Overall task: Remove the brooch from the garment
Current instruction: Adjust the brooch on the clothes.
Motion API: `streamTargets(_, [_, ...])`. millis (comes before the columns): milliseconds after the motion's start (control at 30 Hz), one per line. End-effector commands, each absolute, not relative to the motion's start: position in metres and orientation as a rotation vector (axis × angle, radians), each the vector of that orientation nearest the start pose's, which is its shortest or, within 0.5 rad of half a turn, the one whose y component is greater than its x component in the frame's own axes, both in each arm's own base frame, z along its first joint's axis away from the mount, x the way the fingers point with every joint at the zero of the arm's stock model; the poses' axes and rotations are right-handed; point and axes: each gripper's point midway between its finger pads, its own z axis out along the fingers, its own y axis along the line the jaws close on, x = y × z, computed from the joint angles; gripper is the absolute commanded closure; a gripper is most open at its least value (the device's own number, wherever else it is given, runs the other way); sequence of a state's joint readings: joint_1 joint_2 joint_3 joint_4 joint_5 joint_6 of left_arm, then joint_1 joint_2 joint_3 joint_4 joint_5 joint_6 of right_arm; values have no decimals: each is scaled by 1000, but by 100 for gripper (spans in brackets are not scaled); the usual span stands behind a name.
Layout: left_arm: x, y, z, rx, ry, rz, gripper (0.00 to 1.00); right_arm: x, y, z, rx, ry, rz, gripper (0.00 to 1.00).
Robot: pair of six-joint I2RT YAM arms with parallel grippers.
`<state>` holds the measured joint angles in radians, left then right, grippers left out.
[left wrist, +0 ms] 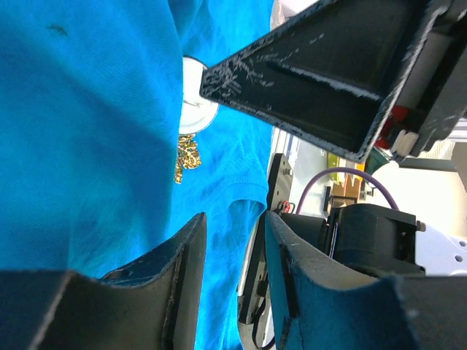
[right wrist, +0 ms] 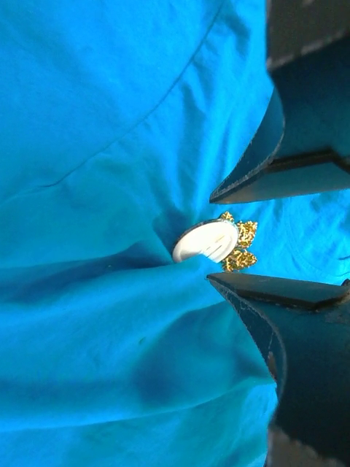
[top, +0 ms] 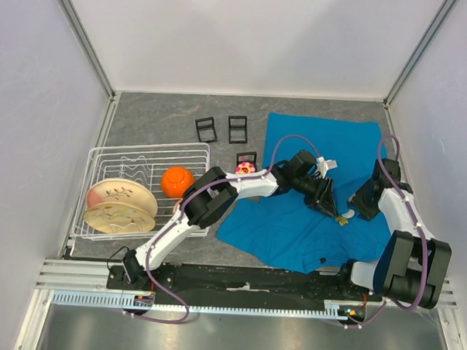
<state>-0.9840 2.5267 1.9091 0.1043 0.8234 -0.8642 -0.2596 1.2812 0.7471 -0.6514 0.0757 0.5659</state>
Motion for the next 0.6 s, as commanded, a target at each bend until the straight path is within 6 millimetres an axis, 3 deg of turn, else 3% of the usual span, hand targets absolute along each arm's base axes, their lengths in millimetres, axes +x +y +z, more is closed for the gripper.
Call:
streamTargets(0, [204,-594,84,822,2389,-1893,56,236,-47,43,1174,2499,30,52])
streamTargets(233, [204,-594,81,819,2398,-1891,56,234,-46,32,1175,2517,33,50])
streamTargets(567, [202,-595,81,824,2397,-1892,56,240,-52,30,1186,2480,11,58])
